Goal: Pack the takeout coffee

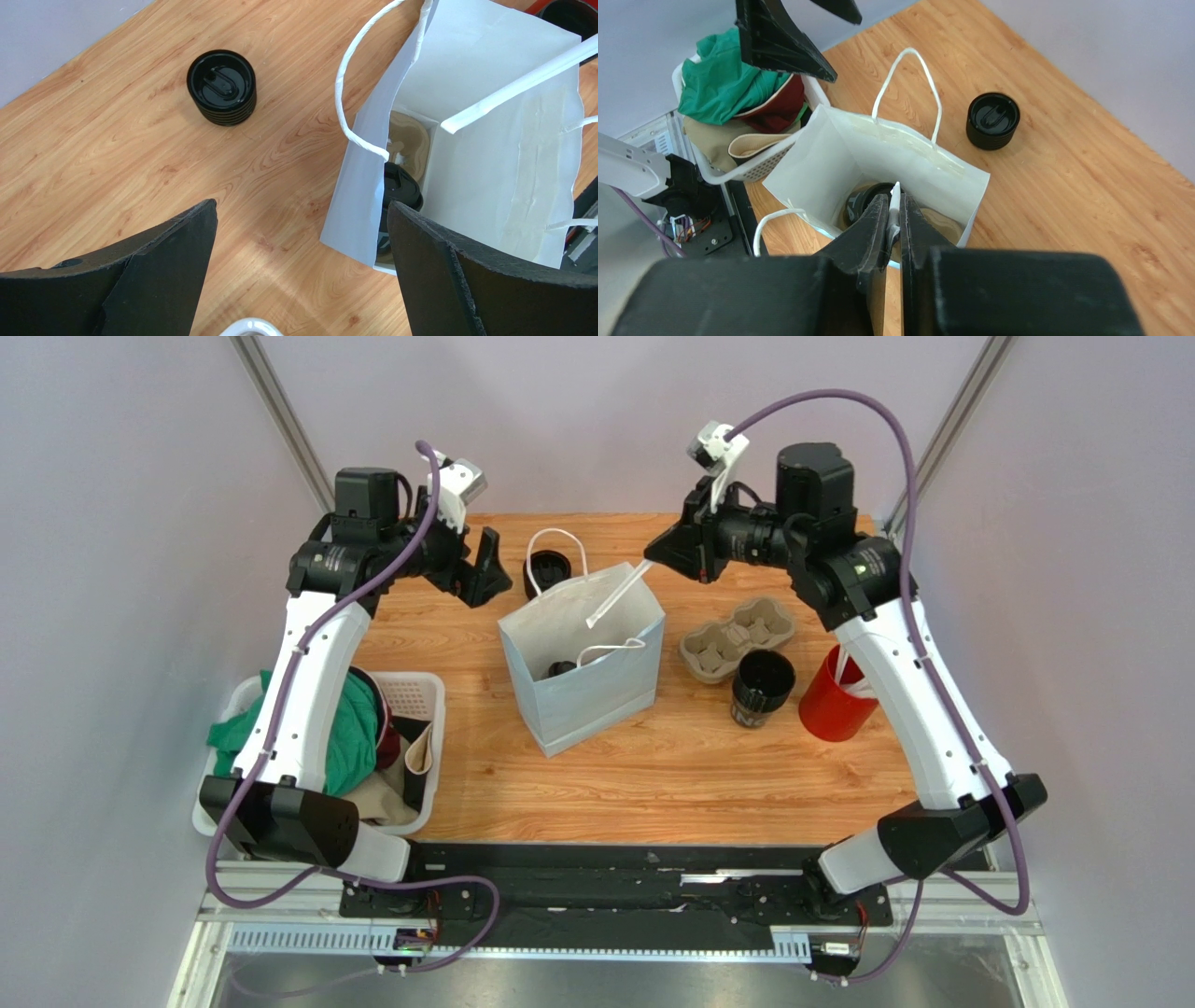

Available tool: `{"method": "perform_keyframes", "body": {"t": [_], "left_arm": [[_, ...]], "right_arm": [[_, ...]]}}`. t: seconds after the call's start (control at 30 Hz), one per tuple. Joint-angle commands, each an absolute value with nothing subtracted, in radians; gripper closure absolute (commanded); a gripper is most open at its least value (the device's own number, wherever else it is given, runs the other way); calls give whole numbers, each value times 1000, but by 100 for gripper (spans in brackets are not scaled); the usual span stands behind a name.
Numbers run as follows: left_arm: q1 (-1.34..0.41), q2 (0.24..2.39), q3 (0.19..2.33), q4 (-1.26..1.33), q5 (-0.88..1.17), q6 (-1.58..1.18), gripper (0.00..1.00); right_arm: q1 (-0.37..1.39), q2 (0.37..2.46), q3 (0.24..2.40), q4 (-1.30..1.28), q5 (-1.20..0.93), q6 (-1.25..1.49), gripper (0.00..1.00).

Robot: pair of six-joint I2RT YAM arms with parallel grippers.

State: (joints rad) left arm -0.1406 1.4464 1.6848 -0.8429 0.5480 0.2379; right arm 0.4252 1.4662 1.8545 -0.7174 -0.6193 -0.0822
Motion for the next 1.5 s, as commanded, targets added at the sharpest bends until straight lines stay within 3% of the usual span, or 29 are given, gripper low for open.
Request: {"method": "perform_keyframes", "body": {"t": [0.0, 0.57, 0.83, 1.13, 1.43, 1.47], "left_arm": [[-135, 1411, 1674, -804, 589, 216, 1], [-135, 1381, 1611, -769, 615, 195, 1], [-135, 1388, 1614, -769, 632, 186, 1], [-135, 1384, 1634, -788, 637, 193, 1], [-135, 1359, 1675, -816, 574, 235, 1], [-135, 1350, 1675, -813, 563, 232, 1]], "right_arm": [[449, 1485, 1799, -627, -586, -87, 91], [505, 1571, 1641, -495, -566, -77, 91], [515, 1563, 1638, -528, -532, -133, 70], [514, 1511, 1778, -672, -422, -239, 51], [496, 1422, 1908, -804, -273, -313, 15], [491, 1413, 1907, -807, -259, -314, 1]]}}
